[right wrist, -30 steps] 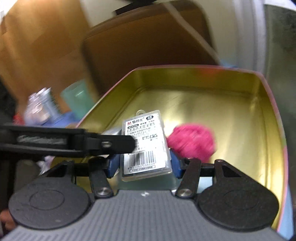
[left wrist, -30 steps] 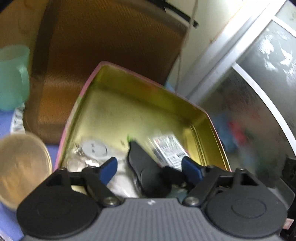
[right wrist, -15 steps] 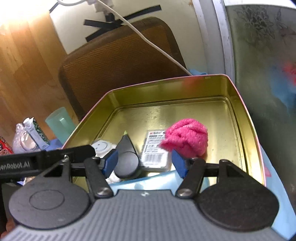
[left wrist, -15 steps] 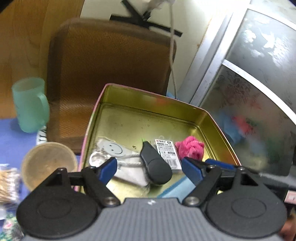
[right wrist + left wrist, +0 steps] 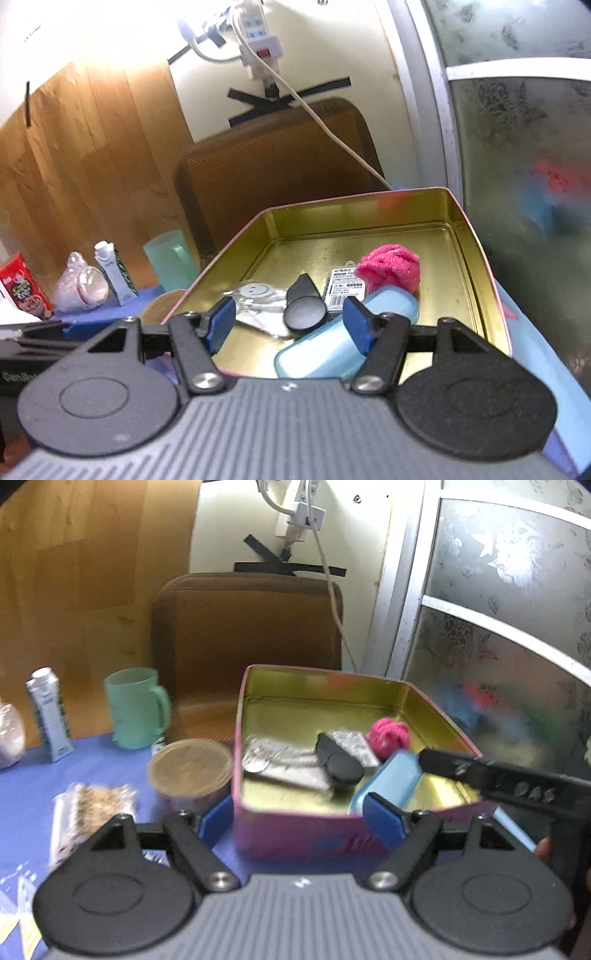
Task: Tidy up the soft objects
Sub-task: 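Lower the clear box into the tin and open the right tool, then grasp the green cloth with the left tool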
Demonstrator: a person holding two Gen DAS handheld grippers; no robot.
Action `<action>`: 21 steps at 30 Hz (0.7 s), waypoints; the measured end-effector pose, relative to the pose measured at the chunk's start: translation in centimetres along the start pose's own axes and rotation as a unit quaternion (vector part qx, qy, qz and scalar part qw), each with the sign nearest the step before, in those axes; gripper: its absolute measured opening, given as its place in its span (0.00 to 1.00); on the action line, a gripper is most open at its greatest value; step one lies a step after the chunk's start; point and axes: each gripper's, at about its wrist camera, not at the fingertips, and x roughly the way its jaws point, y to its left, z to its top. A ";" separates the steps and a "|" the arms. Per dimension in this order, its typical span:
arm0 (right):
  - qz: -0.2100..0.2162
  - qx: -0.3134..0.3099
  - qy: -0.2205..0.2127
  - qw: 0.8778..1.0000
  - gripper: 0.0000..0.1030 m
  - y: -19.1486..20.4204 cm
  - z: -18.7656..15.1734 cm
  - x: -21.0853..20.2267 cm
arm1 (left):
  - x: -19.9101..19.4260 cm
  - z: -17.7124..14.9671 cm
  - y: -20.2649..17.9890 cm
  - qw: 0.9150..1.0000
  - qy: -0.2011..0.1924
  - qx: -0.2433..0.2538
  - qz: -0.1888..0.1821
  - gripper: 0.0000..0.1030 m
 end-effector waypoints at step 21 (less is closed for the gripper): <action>-0.006 0.070 0.049 0.996 0.72 3.6 -8.4 -0.8 | -2.6 -8.0 2.9 0.996 0.011 0.014 0.086 0.89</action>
